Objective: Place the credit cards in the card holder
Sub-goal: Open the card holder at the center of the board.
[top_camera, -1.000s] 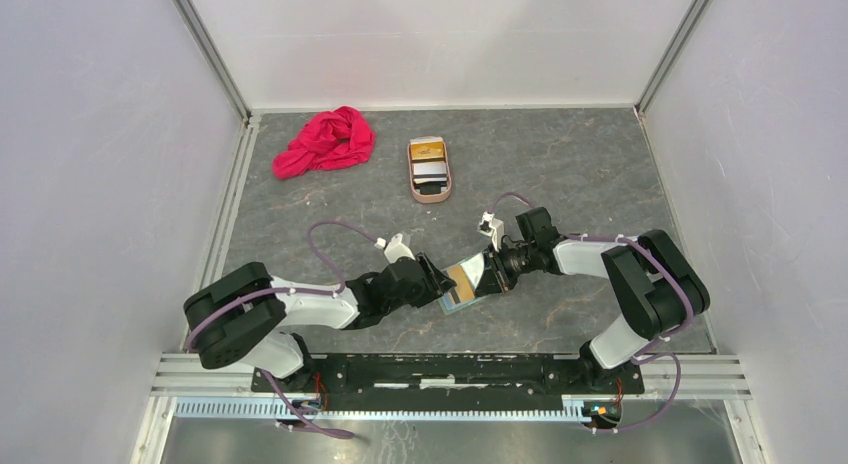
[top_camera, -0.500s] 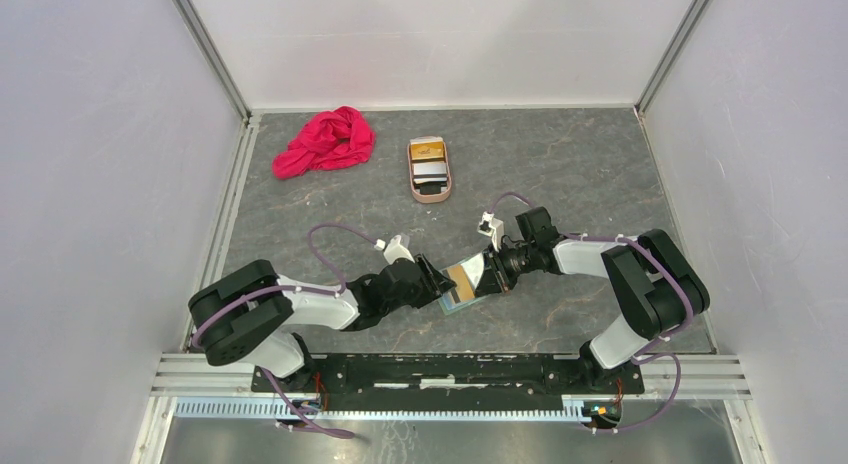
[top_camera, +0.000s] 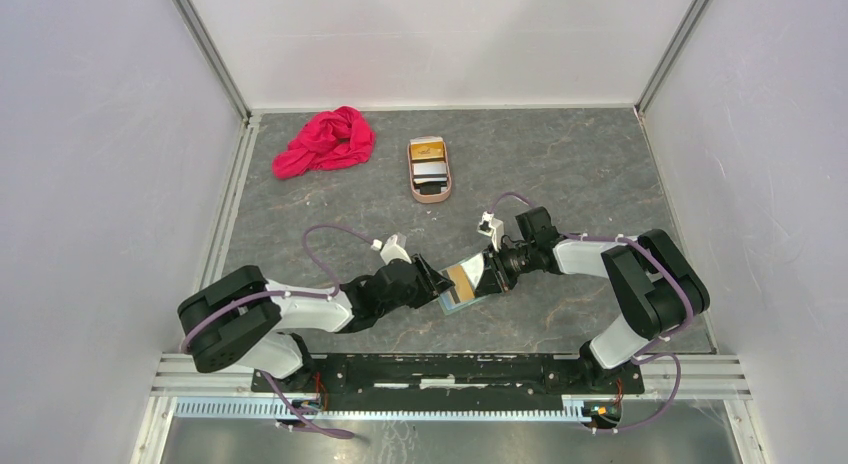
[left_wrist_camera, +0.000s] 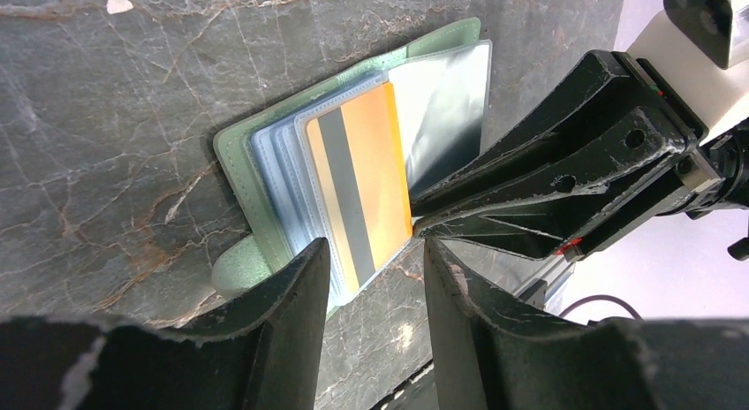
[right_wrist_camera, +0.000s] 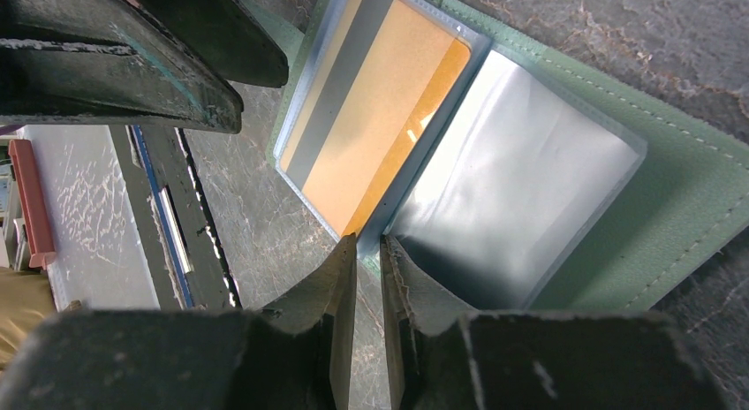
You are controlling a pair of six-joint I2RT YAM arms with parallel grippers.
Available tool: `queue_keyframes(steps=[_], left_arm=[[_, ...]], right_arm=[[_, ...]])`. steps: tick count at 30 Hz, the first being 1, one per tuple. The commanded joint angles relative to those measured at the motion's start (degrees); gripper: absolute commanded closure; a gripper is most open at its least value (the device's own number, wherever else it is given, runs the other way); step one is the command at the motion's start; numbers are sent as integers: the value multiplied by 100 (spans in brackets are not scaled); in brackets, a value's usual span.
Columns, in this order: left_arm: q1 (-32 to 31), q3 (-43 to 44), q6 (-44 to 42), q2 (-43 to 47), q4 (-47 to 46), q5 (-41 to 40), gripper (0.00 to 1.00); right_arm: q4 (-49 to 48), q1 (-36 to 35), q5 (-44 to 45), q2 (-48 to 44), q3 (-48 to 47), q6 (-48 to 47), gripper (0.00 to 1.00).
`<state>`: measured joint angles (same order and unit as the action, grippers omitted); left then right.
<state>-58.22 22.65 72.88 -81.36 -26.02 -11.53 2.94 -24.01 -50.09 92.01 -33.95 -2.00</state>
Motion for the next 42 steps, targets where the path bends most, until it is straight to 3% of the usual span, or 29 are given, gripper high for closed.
queue_keyframes(steps=[1, 42], left_arm=[[12, 5, 107, 152, -26, -123, 50], [196, -85, 241, -558, -1397, 425, 54]], right_arm=[[200, -43, 497, 182, -6, -266, 77], [373, -28, 499, -61, -129, -535, 72]])
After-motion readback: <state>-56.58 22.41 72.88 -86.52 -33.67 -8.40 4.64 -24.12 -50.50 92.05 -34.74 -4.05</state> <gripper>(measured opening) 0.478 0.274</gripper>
